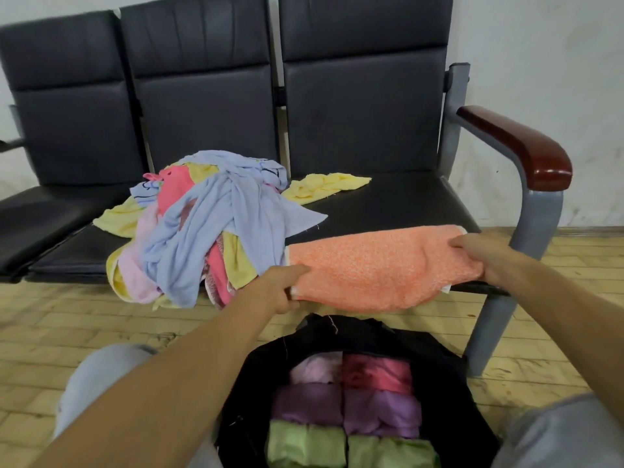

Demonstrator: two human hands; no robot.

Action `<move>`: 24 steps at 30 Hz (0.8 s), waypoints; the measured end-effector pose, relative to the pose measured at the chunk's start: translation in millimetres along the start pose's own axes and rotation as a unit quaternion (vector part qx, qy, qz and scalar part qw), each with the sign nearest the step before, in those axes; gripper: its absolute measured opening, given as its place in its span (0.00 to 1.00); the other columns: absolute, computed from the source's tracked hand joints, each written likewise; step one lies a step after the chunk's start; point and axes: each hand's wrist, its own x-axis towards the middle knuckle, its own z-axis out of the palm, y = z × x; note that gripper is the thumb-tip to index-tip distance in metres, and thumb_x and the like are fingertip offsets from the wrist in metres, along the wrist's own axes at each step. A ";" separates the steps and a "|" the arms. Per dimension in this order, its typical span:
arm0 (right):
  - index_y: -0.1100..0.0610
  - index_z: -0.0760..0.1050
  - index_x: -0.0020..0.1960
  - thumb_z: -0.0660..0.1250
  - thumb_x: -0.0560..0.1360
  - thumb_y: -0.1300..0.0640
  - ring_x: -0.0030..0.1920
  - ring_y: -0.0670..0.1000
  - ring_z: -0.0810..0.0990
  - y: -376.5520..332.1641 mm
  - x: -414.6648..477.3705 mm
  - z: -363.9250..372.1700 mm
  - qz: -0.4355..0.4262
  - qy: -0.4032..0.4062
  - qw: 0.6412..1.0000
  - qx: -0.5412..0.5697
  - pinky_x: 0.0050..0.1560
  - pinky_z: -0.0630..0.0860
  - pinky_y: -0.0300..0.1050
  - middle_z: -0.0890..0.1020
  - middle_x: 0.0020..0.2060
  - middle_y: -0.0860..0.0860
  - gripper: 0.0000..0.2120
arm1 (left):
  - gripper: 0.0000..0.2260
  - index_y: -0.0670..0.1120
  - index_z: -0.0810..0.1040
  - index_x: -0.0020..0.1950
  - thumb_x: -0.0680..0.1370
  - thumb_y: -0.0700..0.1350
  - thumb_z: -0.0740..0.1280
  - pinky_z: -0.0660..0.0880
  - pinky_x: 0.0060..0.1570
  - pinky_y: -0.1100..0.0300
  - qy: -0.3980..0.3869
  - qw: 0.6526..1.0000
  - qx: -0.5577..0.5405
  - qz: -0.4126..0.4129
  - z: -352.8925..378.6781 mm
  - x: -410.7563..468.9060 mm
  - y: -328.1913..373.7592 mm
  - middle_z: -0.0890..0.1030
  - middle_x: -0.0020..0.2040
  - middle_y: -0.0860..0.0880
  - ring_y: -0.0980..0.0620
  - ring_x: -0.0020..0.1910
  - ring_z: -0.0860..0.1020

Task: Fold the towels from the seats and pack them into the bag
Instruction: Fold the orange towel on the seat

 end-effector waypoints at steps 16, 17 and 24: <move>0.62 0.68 0.64 0.59 0.81 0.66 0.57 0.62 0.77 7.0 10.3 17.0 0.057 -0.134 0.986 0.086 0.54 0.76 0.62 0.77 0.57 0.61 0.12 | 0.05 0.43 0.71 0.45 0.79 0.43 0.63 0.74 0.36 0.58 -0.030 0.956 0.197 0.217 96.2 -44.2 105.6 0.76 0.40 0.45 0.50 0.37 0.76; 0.61 0.69 0.60 0.58 0.81 0.66 0.57 0.62 0.77 7.2 11.0 16.3 0.057 -0.135 0.985 0.093 0.56 0.76 0.62 0.77 0.57 0.61 0.08 | 0.04 0.42 0.71 0.47 0.79 0.42 0.63 0.73 0.34 0.59 -0.048 0.951 0.220 0.213 112.3 -46.5 99.8 0.75 0.40 0.45 0.50 0.36 0.75; 0.63 0.77 0.53 0.56 0.83 0.61 0.52 0.59 0.82 9.1 14.8 12.4 0.063 -0.153 0.978 0.125 0.52 0.80 0.58 0.83 0.51 0.60 0.12 | 0.12 0.41 0.74 0.57 0.79 0.46 0.61 0.74 0.38 0.59 -0.110 0.893 0.376 0.223 181.3 -26.5 47.6 0.80 0.45 0.45 0.50 0.41 0.79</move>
